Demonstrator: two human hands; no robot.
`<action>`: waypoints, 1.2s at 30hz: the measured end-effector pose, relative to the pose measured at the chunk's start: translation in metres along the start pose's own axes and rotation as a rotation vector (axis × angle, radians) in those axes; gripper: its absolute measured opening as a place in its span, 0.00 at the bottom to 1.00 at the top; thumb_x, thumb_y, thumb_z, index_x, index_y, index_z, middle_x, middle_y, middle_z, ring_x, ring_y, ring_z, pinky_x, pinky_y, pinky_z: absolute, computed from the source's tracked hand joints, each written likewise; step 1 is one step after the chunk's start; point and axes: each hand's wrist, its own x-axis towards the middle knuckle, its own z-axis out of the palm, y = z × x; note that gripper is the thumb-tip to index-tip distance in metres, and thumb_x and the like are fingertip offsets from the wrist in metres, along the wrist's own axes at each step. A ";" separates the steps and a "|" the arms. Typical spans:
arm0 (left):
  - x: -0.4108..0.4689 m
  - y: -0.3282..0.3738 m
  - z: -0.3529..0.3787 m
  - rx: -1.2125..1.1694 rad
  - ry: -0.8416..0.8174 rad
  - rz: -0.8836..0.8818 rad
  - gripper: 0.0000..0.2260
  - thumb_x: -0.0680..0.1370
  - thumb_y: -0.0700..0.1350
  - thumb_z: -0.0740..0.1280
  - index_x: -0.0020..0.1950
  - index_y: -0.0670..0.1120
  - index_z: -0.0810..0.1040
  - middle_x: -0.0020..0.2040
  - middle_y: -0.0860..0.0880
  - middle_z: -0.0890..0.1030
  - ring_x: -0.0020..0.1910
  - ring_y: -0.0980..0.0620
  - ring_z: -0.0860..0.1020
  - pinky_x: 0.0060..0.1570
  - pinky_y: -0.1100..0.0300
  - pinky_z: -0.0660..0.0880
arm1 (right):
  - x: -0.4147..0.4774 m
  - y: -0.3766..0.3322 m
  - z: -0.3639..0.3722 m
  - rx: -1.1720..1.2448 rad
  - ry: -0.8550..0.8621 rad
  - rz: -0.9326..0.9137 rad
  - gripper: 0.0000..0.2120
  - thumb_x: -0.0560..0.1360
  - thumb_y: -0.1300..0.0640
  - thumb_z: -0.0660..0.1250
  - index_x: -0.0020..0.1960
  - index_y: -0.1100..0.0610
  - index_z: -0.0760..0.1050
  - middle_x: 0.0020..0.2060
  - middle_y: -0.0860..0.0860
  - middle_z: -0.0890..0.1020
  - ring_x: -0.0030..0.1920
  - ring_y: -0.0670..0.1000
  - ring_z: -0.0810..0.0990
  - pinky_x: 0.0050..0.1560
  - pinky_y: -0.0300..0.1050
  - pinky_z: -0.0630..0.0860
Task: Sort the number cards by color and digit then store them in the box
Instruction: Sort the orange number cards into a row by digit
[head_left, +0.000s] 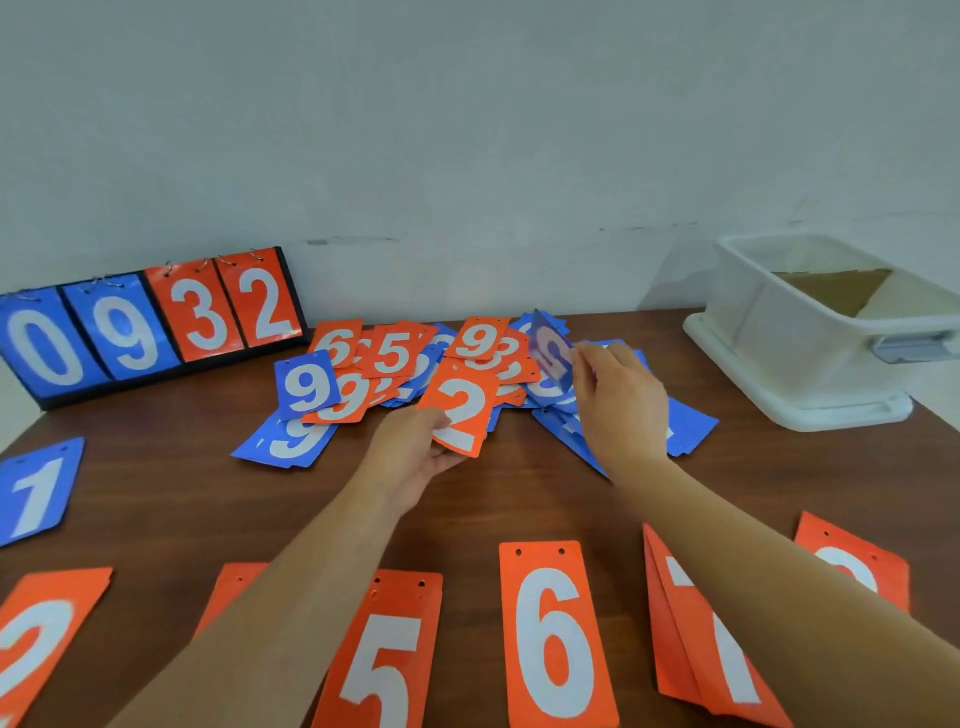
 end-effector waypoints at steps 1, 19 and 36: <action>-0.008 0.001 -0.001 -0.030 -0.028 -0.001 0.19 0.78 0.33 0.65 0.67 0.45 0.69 0.63 0.41 0.78 0.59 0.41 0.80 0.56 0.42 0.79 | -0.005 -0.011 -0.011 0.058 -0.030 -0.003 0.10 0.81 0.56 0.62 0.50 0.57 0.81 0.30 0.55 0.76 0.30 0.57 0.73 0.29 0.48 0.69; -0.161 -0.026 -0.062 0.033 -0.142 0.248 0.21 0.75 0.35 0.72 0.65 0.46 0.73 0.55 0.43 0.84 0.52 0.42 0.84 0.55 0.41 0.80 | -0.133 -0.113 -0.100 0.886 -0.446 0.437 0.12 0.78 0.50 0.68 0.59 0.50 0.74 0.46 0.46 0.82 0.47 0.46 0.82 0.48 0.48 0.80; -0.192 -0.008 -0.165 0.564 0.174 0.405 0.14 0.74 0.51 0.74 0.52 0.47 0.75 0.51 0.53 0.84 0.48 0.54 0.85 0.39 0.61 0.82 | -0.133 -0.209 -0.070 0.889 -0.827 0.462 0.13 0.75 0.52 0.71 0.58 0.54 0.77 0.52 0.48 0.83 0.49 0.48 0.84 0.45 0.45 0.83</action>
